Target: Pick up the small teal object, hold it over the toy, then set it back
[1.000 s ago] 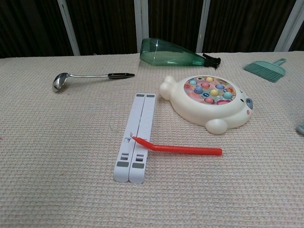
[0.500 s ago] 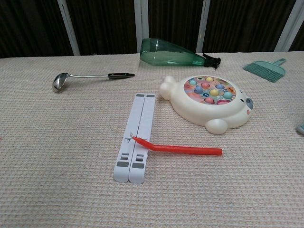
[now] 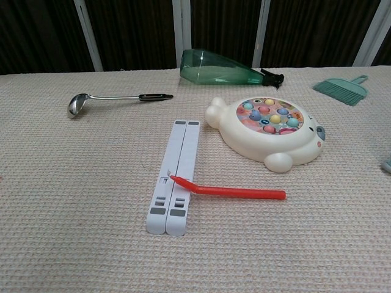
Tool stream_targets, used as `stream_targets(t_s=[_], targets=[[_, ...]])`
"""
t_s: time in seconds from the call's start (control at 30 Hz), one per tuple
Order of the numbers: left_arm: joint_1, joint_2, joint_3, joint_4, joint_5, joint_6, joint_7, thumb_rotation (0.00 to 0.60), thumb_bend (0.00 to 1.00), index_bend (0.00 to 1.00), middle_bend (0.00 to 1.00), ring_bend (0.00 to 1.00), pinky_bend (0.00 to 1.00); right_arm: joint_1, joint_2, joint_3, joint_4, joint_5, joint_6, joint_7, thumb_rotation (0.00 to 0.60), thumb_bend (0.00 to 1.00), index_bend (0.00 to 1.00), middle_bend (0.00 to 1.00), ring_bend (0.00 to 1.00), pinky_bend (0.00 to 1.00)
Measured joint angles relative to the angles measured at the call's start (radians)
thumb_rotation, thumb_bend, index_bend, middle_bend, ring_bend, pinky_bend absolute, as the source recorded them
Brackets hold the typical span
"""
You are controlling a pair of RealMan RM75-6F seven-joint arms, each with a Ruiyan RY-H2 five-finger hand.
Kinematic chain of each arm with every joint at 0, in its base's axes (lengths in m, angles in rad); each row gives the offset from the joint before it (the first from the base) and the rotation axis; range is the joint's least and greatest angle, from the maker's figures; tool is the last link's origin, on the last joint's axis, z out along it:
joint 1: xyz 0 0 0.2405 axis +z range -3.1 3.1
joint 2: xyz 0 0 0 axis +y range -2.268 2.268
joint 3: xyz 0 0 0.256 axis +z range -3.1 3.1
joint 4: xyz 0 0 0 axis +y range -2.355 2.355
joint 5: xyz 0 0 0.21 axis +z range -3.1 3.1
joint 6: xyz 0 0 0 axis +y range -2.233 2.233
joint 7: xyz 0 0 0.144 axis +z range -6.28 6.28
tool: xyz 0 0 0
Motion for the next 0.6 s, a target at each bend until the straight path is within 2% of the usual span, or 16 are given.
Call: stream_targets(t_s=[0.27,0.4,0.6], targets=[[0.002,-0.002,0.001,0.003,-0.009,-0.002,-0.002,0.6,0.09,0.06,0.02,0.0,0.0,0.015,-0.041,-0.014,0.04,0.001,-0.025,0.01,0.6,0.47,0.23,0.26,0.15,0.12],[0.001,-0.004,0.001,0.005,-0.01,-0.004,-0.004,0.6,0.09,0.06,0.02,0.0,0.0,0.016,-0.052,-0.016,0.049,0.0,-0.019,0.011,0.6,0.47,0.29,0.31,0.19,0.15],[0.001,-0.005,0.0,0.008,-0.012,-0.004,-0.008,0.6,0.09,0.06,0.02,0.0,0.0,0.012,-0.061,-0.015,0.054,-0.001,0.004,0.009,0.6,0.47,0.31,0.34,0.22,0.17]])
